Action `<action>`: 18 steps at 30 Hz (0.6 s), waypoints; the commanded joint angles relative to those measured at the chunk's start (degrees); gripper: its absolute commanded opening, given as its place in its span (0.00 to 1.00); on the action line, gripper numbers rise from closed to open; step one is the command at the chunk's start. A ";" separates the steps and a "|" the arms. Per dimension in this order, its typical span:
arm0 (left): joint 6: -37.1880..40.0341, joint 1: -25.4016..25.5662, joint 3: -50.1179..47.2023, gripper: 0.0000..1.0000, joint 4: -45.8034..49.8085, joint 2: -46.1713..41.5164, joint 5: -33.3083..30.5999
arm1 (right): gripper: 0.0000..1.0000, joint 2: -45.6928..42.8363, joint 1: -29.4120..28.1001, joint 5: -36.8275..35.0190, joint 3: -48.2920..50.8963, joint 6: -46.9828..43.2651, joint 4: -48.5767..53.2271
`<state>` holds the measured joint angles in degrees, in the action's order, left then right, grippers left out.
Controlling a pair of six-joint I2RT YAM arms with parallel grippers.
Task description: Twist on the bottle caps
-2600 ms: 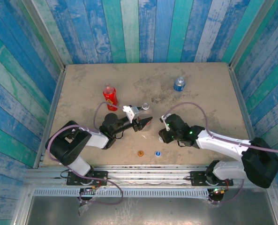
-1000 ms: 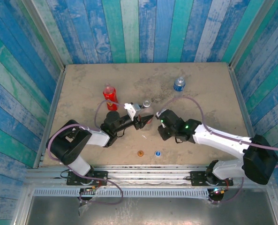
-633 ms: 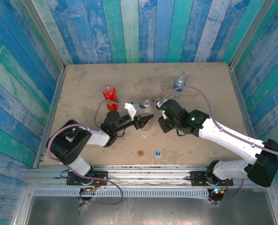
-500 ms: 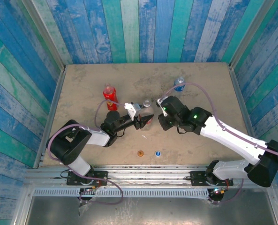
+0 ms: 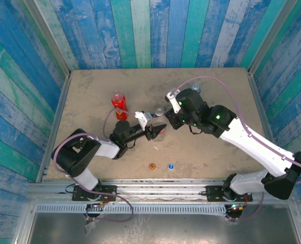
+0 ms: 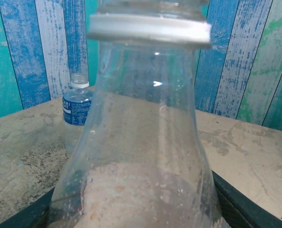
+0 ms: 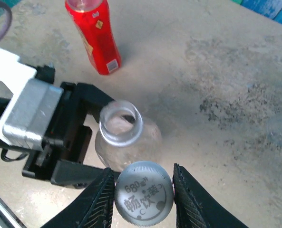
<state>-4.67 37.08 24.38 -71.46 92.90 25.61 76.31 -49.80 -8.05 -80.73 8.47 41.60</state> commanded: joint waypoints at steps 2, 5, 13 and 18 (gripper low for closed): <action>-1.14 0.19 0.07 0.60 -0.46 2.92 1.28 | 0.37 3.82 0.45 2.60 -4.57 -3.27 3.05; -0.88 0.19 0.09 0.60 -0.15 3.00 1.37 | 0.37 6.06 0.58 3.38 -7.16 -4.44 3.32; -1.24 0.19 0.40 0.59 -0.16 3.56 0.41 | 0.37 5.11 5.22 3.42 -2.36 -2.54 3.50; -0.52 0.19 0.61 0.60 1.29 2.89 0.07 | 0.45 -2.14 9.84 1.00 6.65 0.77 1.74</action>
<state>-4.99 37.08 24.56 -73.08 94.02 25.67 78.87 -41.76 -5.15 -78.19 6.57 43.18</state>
